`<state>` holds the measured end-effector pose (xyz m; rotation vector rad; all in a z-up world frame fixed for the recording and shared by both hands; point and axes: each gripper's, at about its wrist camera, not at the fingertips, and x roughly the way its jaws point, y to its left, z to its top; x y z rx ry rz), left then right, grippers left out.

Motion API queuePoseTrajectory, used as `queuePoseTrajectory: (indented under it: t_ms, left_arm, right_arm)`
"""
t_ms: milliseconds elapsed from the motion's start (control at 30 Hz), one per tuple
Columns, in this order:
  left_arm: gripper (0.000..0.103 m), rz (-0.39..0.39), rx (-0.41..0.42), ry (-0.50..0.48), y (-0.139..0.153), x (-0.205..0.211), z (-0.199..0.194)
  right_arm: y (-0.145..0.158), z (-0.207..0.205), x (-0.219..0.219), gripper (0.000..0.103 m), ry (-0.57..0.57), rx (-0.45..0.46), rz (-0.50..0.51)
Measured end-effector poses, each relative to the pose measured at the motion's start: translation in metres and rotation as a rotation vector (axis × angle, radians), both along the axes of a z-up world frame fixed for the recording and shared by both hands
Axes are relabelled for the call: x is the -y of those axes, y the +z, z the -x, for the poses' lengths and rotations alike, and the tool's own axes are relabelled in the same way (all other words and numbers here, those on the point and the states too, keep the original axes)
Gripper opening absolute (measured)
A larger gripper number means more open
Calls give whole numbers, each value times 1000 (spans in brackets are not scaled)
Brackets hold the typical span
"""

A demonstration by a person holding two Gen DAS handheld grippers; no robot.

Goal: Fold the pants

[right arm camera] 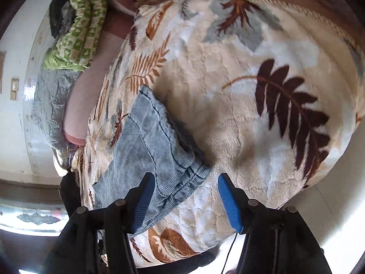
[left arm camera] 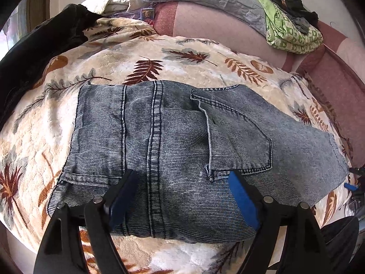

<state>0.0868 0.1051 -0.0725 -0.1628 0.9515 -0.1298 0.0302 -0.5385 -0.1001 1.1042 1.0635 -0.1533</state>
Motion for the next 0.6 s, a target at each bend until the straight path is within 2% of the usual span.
queuePoseTrajectory:
  t_ms: [133, 167, 200, 267, 400, 467, 533, 567, 600]
  left_arm:
    - [84, 60, 10, 29, 0, -7, 0]
    - [84, 66, 11, 29, 0, -8, 0]
    - [84, 70, 14, 29, 0, -9, 0]
    - [84, 73, 17, 27, 0, -9, 1]
    - [84, 72, 21, 21, 0, -9, 3]
    - [84, 53, 21, 17, 0, -6, 3]
    - [84, 22, 18, 15, -1, -2, 2]
    - [84, 5, 15, 18, -2, 0, 1]
    - [84, -7, 13, 21, -2, 2, 1]
  right_arm:
    - [-8, -4, -4, 60, -76, 36, -26]
    - [-7, -6, -4, 50, -80, 35, -13]
    - [-5, -8, -5, 29, -69, 28, 20]
    - [-1, -12, -7, 27, -45, 22, 64]
    - [50, -12, -24, 17, 35, 116, 290]
    - [69, -11, -35, 17, 87, 129, 406]
    - [52, -18, -40, 17, 142, 44, 473]
    - [29, -24, -41, 17, 190, -38, 470]
    - [7, -24, -38, 23, 218, -89, 428]
